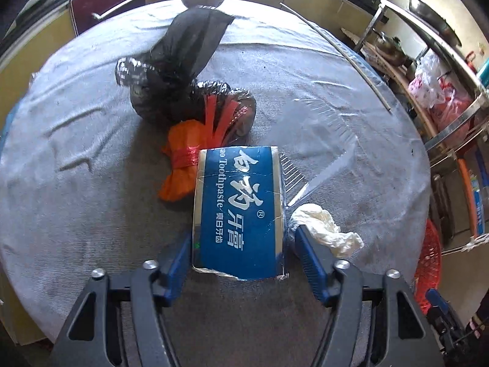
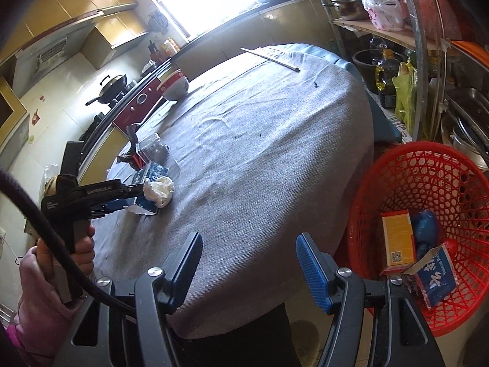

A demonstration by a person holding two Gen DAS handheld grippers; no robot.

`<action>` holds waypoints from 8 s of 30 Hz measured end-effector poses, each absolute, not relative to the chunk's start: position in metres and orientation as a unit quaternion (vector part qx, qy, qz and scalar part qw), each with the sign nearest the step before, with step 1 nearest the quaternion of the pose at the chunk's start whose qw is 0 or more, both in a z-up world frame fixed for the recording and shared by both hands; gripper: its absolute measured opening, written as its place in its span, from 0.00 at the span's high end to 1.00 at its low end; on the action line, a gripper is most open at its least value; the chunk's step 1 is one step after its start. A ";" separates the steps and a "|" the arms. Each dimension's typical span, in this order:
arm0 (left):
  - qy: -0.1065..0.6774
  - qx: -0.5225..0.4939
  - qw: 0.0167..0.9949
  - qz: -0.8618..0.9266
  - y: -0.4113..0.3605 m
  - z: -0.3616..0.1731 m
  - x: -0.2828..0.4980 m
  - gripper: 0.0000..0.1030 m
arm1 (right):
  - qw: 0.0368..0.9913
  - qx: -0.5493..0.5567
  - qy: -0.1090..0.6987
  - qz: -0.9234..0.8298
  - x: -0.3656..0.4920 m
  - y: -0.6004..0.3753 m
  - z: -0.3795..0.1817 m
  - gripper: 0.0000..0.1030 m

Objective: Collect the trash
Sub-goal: 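Grasp the blue toothpaste box with the left tool, then grasp the crumpled white tissue with the right tool while the left holds the toothpaste box, then carry the toothpaste box in the left tool and tissue in the right to the red basket, then open the right tool over the basket while the left drops the toothpaste box in, then grasp the orange net bag with the left tool while the right reaches to the clear tray, then close the right tool on the clear plastic tray while the left holds the orange bag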

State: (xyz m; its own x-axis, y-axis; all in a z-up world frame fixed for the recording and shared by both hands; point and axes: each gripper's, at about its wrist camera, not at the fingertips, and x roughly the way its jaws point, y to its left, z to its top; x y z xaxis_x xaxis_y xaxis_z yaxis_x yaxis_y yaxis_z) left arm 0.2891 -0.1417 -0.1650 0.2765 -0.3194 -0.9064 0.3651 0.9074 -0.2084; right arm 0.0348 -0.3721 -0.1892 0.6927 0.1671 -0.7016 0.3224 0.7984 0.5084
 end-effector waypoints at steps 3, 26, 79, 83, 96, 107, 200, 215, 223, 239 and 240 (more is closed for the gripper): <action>0.560 0.008 0.799 -0.218 -0.134 -0.166 0.288 0.44 | 0.866 0.310 0.391 -0.039 0.040 -0.368 -0.188 0.34; 0.554 -0.020 0.809 -0.196 -0.032 -0.155 0.229 0.45 | 0.869 0.271 0.407 0.076 0.195 -0.272 -0.185 0.34; 0.393 0.140 0.892 -0.177 -0.109 -0.073 0.144 0.47 | 0.907 0.279 0.314 0.006 0.055 -0.340 -0.146 0.63; 0.386 0.157 0.891 -0.182 -0.122 -0.069 0.138 0.47 | 0.908 0.285 0.308 -0.007 0.045 -0.353 -0.147 0.63; 0.369 0.227 0.873 -0.222 -0.189 -0.070 0.120 0.47 | 0.901 0.319 0.287 -0.062 0.009 -0.409 -0.157 0.63; 0.356 0.293 0.843 -0.277 -0.272 -0.083 0.098 0.47 | 0.883 0.360 0.273 -0.129 -0.036 -0.473 -0.179 0.63; 0.541 -0.049 0.803 -0.247 -0.101 -0.179 0.339 0.65 | 0.879 0.277 0.374 0.101 0.265 -0.293 -0.187 0.61; 0.521 -0.021 0.825 -0.219 -0.073 -0.160 0.280 0.67 | 0.872 0.299 0.378 0.081 0.220 -0.309 -0.175 0.59; 0.506 -0.016 0.840 -0.196 -0.054 -0.151 0.258 0.67 | 0.884 0.258 0.386 0.061 0.242 -0.276 -0.162 0.19; 0.492 -0.022 0.847 -0.202 -0.040 -0.135 0.240 0.67 | 0.908 0.151 0.392 -0.011 0.248 -0.244 -0.169 0.45; 0.488 -0.020 0.849 -0.203 -0.040 -0.131 0.238 0.67 | 0.908 0.157 0.388 -0.004 0.241 -0.248 -0.166 0.45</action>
State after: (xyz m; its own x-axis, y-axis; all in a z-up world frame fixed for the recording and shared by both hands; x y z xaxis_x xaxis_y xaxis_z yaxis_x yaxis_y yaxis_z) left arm 0.2375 -0.0405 -0.1312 0.4413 -0.3639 -0.8203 0.3256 0.9167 -0.2315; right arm 0.2408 -0.2481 -0.1660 0.6982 0.1146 -0.7067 0.1297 0.9505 0.2822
